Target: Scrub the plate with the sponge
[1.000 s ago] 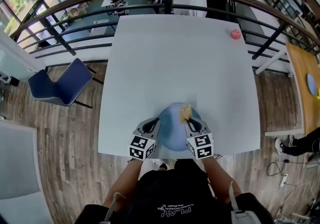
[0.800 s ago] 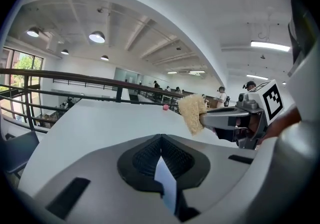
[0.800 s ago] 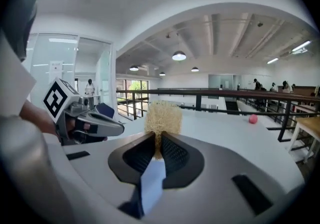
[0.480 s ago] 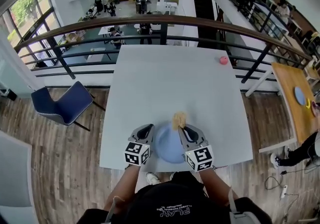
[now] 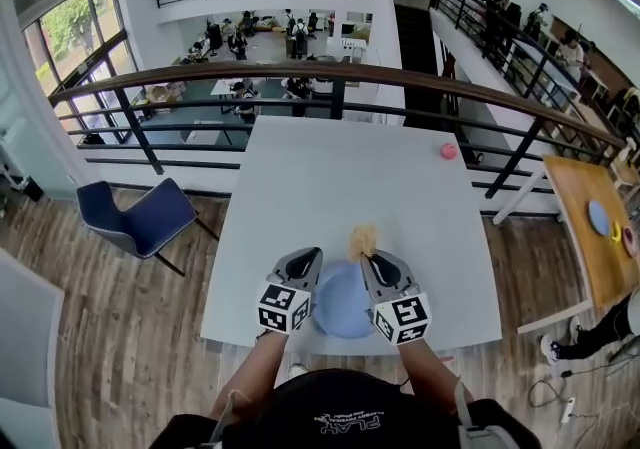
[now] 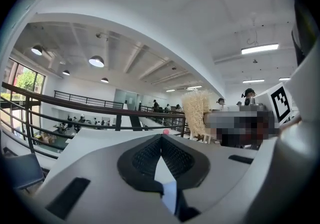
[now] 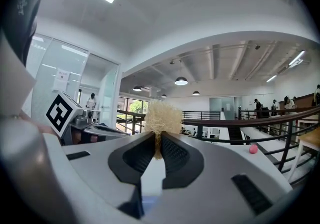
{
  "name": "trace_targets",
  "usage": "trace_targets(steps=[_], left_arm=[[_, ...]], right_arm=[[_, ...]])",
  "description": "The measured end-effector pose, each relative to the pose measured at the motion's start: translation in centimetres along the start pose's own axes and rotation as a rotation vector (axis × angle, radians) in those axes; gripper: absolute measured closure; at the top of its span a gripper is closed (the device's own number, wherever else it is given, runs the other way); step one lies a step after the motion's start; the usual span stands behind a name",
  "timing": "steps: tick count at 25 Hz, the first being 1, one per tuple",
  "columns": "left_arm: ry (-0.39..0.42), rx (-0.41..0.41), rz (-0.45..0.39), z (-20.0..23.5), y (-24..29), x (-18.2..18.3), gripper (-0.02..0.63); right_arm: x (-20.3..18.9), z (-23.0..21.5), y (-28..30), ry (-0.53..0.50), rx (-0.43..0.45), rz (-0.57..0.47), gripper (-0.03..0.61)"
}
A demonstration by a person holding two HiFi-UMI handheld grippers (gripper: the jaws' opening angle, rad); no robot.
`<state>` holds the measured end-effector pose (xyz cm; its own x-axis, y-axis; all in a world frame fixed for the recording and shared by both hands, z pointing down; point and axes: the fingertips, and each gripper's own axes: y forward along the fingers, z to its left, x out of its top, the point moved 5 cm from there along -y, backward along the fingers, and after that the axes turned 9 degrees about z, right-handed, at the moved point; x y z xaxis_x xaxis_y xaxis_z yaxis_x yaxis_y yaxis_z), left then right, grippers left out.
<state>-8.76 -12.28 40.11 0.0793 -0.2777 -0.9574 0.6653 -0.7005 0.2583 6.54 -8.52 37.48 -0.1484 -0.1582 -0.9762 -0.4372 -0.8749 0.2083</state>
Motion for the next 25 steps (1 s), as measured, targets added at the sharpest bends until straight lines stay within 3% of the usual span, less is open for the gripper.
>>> trace_targets(steps=[9, 25], left_arm=[[0.009, 0.045, -0.022, -1.7, -0.5, 1.9, 0.601], [0.054, 0.036, -0.03, -5.1, -1.1, 2.8, 0.601]], right_arm=[[1.2, -1.2, -1.1, -0.015, 0.025, -0.018, 0.535], [1.2, -2.0, -2.6, -0.005, 0.007, -0.015, 0.535]])
